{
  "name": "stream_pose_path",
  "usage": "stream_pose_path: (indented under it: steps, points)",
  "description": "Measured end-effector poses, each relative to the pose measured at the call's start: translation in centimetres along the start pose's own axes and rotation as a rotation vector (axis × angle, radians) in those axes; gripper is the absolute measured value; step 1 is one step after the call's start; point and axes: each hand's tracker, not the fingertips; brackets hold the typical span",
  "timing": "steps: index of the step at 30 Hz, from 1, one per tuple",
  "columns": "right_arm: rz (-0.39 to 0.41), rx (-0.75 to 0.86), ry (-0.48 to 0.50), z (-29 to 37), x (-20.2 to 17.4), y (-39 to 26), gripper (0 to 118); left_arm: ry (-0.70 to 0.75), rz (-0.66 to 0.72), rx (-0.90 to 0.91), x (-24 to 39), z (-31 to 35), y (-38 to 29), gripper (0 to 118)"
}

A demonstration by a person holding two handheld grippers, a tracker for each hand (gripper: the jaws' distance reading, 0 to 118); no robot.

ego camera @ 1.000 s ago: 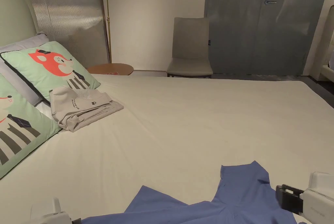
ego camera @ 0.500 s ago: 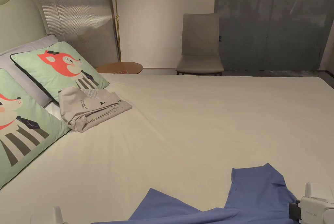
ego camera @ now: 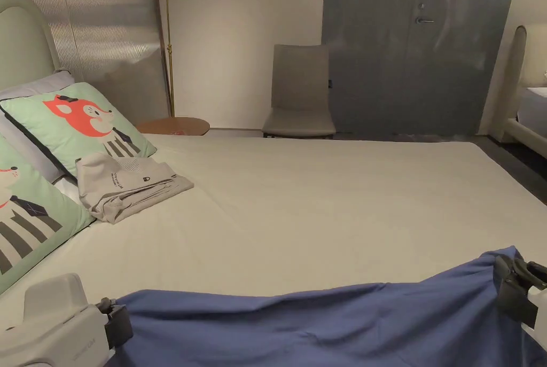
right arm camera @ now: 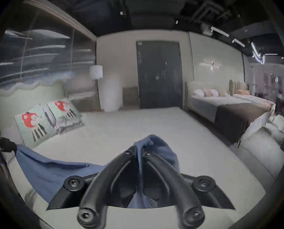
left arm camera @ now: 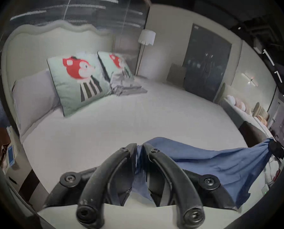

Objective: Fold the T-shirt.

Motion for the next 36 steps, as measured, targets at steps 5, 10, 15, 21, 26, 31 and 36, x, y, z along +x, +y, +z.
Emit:
stream_pose_path:
  steps: [5, 10, 15, 21, 26, 31, 36]
  points:
    - [-0.031, 0.135, -0.011, 4.9, 0.2, 3.6, 5, -0.057, -0.008, 0.169, 0.8, 3.6, 1.9, 7]
    - [-0.001, 0.200, -0.020, 5.9, 0.0, 7.1, 5, -0.110, -0.018, 0.245, 2.3, 4.4, 5.7, 7]
    - [0.007, 0.282, -0.035, 3.9, 0.3, 12.0, 5, -0.150, -0.035, 0.317, 4.7, 3.3, 11.6, 7]
    - [-0.021, 0.311, -0.041, -1.1, 0.0, 18.8, 5, -0.160, -0.033, 0.353, 8.0, 0.4, 20.5, 7]
    - [0.015, 0.345, -0.050, -6.3, -1.0, 24.3, 5, -0.156, -0.036, 0.396, 10.5, -2.8, 27.1, 7]
    - [0.030, 0.398, -0.054, -11.3, -2.0, 28.9, 5, -0.151, -0.006, 0.441, 12.2, -6.2, 32.4, 7]
    - [0.051, 0.441, -0.063, -15.8, -2.3, 32.1, 5, -0.147, 0.021, 0.489, 13.5, -9.7, 36.3, 7]
